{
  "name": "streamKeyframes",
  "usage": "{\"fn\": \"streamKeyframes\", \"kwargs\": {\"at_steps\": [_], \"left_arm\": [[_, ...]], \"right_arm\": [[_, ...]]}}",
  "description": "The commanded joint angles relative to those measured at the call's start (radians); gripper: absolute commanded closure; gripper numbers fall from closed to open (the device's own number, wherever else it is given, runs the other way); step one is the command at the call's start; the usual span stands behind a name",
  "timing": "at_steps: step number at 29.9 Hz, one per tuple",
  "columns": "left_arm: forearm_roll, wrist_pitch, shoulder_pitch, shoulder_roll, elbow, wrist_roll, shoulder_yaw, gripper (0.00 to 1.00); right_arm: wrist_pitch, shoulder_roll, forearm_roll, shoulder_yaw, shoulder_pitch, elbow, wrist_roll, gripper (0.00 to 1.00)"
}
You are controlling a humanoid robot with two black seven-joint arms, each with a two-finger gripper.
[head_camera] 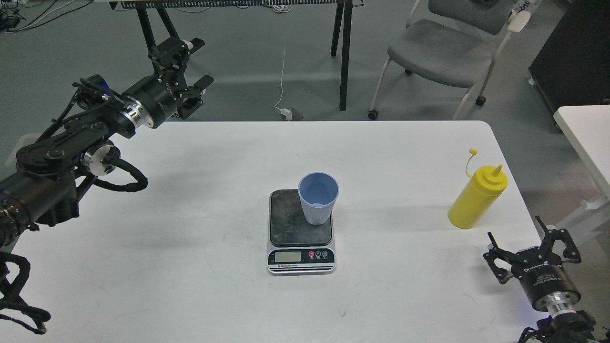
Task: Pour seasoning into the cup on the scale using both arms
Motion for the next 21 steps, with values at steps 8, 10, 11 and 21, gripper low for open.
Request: {"fn": "streamKeyframes", "kwargs": {"at_steps": [8,10,11,21], "left_arm": [[-0.007,0.000,0.010,0.012,0.002,0.000,-0.011,0.13],[-0.009,-0.002,0.010,0.015,0.000,0.000,-0.012,0.13],[-0.011,-0.002,0.010,0.016,0.002,0.000,-0.014,0.13],[-0.014,-0.004,0.009,0.016,0.003,0.000,-0.041,0.13]], "right_arm": [[0.000,-0.336,-0.021,0.004,0.144,-0.120,-0.051,0.01],[0.000,-0.356,-0.036,0.004,0.210,-0.185,-0.077,0.01],[0.000,-0.356,-0.042,0.001,0.259,-0.226,-0.094,0.01],[0.000,-0.097,-0.203,-0.318,1.008,-0.466,-0.315,0.01]]}}
